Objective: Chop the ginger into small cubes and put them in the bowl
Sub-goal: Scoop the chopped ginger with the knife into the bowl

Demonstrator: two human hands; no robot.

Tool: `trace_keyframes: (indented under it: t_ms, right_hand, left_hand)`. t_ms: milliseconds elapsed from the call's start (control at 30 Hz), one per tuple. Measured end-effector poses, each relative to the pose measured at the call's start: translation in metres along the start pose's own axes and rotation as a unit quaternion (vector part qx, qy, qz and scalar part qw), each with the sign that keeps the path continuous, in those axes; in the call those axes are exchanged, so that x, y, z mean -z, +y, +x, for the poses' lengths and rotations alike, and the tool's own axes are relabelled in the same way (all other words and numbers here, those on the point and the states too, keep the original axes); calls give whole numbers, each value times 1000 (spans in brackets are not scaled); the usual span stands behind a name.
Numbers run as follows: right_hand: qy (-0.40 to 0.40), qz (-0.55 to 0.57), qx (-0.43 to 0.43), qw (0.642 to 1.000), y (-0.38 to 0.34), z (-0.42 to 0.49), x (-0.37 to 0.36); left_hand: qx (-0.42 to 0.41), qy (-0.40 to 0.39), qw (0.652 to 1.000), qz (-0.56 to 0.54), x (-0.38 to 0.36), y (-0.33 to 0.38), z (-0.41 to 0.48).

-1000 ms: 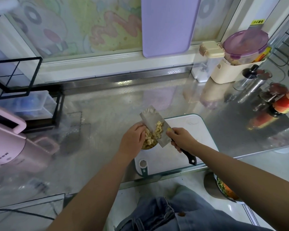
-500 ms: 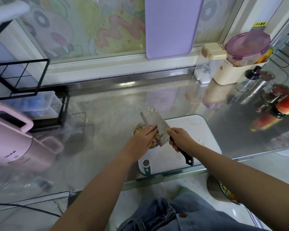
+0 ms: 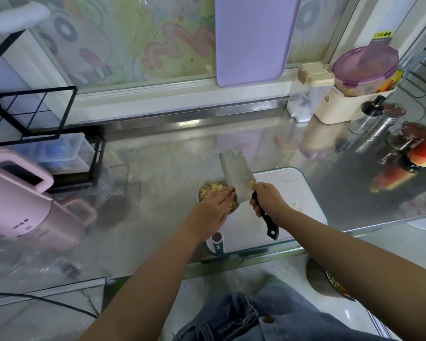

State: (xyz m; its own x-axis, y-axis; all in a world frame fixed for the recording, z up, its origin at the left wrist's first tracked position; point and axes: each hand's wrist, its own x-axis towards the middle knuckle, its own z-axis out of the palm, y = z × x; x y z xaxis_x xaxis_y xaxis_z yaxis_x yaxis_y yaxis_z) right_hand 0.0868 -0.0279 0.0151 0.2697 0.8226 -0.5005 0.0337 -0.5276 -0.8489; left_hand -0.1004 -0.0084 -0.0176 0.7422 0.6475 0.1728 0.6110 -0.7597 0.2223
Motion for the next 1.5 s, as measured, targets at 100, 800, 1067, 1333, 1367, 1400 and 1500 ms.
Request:
trace_keyframes:
  t_ms: [100, 800, 1067, 1333, 1367, 1400, 1500]
  right_hand:
    - [-1, -3, -5, 1000, 4, -2, -1]
    - [151, -107, 3, 983, 64, 13, 130]
    - [231, -143, -47, 961, 109, 12, 170]
    - [157, -200, -33, 967, 129, 0, 155]
    - [142, -225, -30, 963, 127, -1, 151]
    - [131, -240, -30, 962, 125, -1, 146]
    - [79, -238, -34, 968, 117, 1, 131]
  left_hand:
    - [40, 5, 999, -2, 1, -2, -5]
    - [636, 163, 686, -313, -20, 31, 33]
    - [669, 89, 660, -330, -50, 80, 16]
    - [308, 4, 925, -221, -66, 108, 20]
    - [306, -15, 927, -218, -67, 107, 22]
    - [301, -32, 929, -214, -68, 106, 23]
    - [277, -79, 937, -197, -73, 105, 25]
